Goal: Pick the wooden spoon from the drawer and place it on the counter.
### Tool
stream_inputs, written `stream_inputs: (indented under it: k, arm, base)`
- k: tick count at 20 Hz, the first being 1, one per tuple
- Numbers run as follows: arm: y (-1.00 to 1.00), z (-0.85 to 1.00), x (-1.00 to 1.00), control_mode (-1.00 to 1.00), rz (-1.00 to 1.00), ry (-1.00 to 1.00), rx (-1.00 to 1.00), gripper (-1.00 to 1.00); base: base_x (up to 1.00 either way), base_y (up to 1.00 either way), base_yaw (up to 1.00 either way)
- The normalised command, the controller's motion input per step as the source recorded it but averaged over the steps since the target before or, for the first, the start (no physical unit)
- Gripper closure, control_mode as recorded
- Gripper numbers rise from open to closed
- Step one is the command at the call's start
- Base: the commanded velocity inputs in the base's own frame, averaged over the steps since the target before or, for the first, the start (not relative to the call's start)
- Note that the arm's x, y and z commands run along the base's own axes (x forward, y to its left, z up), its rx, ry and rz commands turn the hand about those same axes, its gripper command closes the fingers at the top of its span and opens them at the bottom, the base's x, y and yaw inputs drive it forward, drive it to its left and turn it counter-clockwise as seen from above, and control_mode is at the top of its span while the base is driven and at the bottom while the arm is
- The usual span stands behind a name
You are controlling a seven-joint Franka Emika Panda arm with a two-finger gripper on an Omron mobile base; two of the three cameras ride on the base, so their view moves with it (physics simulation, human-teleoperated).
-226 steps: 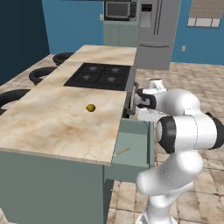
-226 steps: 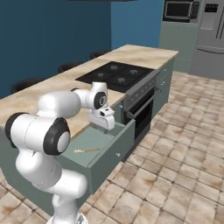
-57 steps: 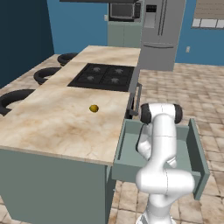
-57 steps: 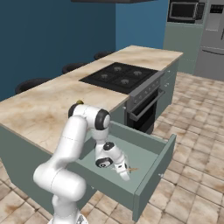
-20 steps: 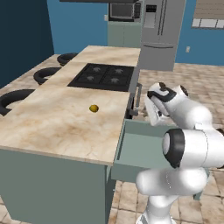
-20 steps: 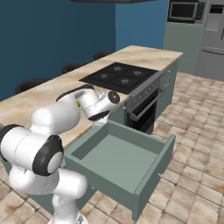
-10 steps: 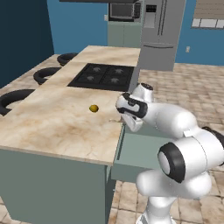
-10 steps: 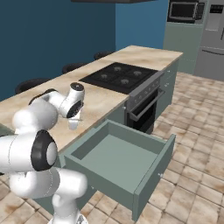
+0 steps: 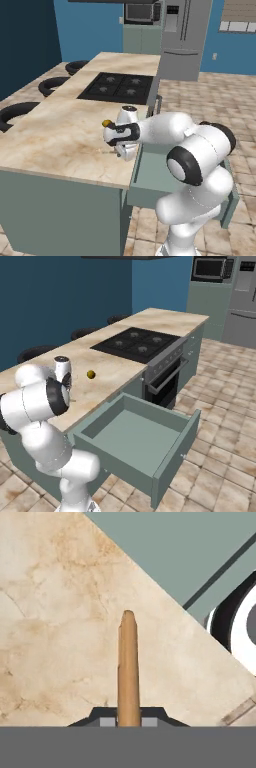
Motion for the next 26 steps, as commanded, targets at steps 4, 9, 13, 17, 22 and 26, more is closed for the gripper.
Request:
stream_inputs:
  k: [4,9,13,17,22,26]
  arm:
    - [0.43,-0.98,0.26,-1.0,0.0,-0.18,0.05,1.0]
    - [0.03,-0.62,0.55,-1.0,-0.05,-0.14,0.04,1.0]
    - [0.0,-0.27,0.69,-1.0,-0.09,-0.03,0.02,-1.0]
    - [0.0,-0.08,0.77,-1.0,-0.09,0.0,0.0,-1.0]
    - [-0.28,0.34,0.35,-1.0,-0.02,0.0,0.15,-1.0]
    - [-0.61,0.94,-0.06,-1.0,0.09,-0.04,0.23,-1.0]
  base:
    - [0.0,0.0,0.0]
    - [0.0,0.0,0.0]
    - [0.0,0.0,0.0]
    - [0.0,0.0,0.0]
    - [0.0,0.0,0.0]
    - [0.0,0.0,0.0]
